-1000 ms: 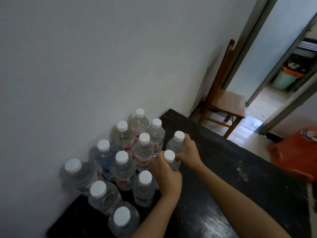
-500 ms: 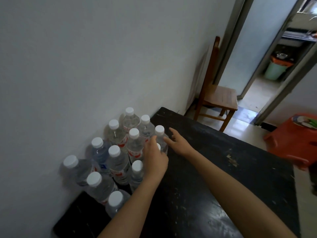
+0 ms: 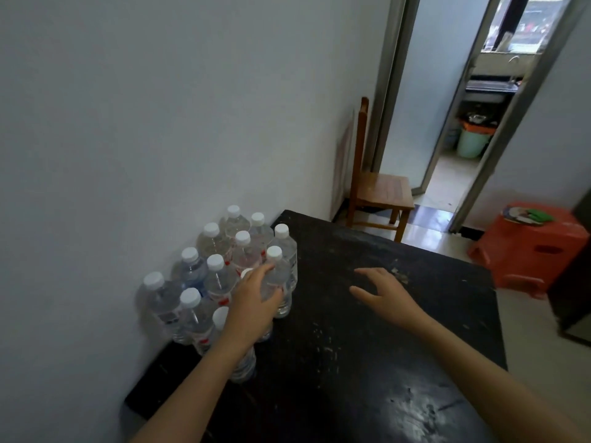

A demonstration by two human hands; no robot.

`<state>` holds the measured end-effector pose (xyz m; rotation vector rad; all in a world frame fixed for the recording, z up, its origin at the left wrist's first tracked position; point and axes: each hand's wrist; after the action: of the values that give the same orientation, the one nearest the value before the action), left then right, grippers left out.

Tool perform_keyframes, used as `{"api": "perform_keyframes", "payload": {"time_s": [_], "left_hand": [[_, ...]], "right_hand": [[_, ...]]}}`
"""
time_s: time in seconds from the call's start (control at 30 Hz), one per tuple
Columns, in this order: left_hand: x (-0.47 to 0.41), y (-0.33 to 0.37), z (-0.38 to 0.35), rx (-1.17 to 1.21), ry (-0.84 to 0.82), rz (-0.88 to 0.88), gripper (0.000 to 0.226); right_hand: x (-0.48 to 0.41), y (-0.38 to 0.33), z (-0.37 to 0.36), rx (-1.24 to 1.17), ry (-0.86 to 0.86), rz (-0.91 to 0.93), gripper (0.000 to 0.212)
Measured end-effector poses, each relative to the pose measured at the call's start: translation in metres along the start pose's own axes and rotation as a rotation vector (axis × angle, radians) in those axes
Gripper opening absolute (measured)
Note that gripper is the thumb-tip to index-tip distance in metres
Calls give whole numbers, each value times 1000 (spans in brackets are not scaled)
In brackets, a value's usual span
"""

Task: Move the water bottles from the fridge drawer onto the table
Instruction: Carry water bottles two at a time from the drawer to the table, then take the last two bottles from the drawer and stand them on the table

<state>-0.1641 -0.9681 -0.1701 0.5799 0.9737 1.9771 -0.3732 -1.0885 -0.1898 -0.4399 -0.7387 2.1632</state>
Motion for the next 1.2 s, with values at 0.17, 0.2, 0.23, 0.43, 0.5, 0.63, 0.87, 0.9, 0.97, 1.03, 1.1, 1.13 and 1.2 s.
{"api": "perform_keyframes", "payload": {"time_s": [0.17, 0.2, 0.23, 0.43, 0.5, 0.63, 0.87, 0.9, 0.97, 1.03, 1.1, 1.13, 1.2], "left_hand": [[27, 5, 8, -75, -65, -40, 43], [31, 5, 9, -81, -77, -53, 43], [35, 3, 10, -80, -86, -68, 42], [63, -14, 36, -56, -171, -176, 41], [75, -25, 51, -50, -202, -223, 42], [100, -50, 77, -46, -254, -319, 43], [163, -64, 89, -65, -437, -463, 47], [172, -63, 86, -61, -455, -480, 47], [191, -59, 80, -46, -487, -520, 47], [216, -53, 73, -48, -539, -557, 47], [238, -45, 63, -34, -600, -594, 46], [251, -39, 58, -18, -625, -619, 46], [272, -29, 49, 6, -671, -658, 46]], "right_hand": [[60, -2, 5, 97, 34, -61, 51], [71, -4, 6, 113, 38, -75, 51], [80, -6, 7, 129, 46, -84, 51], [149, -44, -10, 253, 150, -170, 53], [175, -65, -24, 310, 182, -220, 55], [231, -107, -54, 423, 222, -318, 57], [341, -178, -90, 586, 308, -490, 61], [356, -186, -92, 607, 323, -522, 61], [387, -199, -93, 650, 334, -579, 62], [420, -213, -93, 665, 341, -653, 62], [450, -221, -93, 681, 356, -710, 63], [469, -226, -92, 683, 363, -746, 63], [497, -233, -90, 689, 382, -799, 64]]}}
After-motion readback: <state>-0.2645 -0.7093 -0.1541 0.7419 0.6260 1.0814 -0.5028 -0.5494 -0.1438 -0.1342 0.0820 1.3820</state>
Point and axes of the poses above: each hand's wrist, its own x-axis away from the middle knuckle, its own z-axis out of the back of the hand, y = z × x, and after that the axes turned 13 degrees about z, right-handed
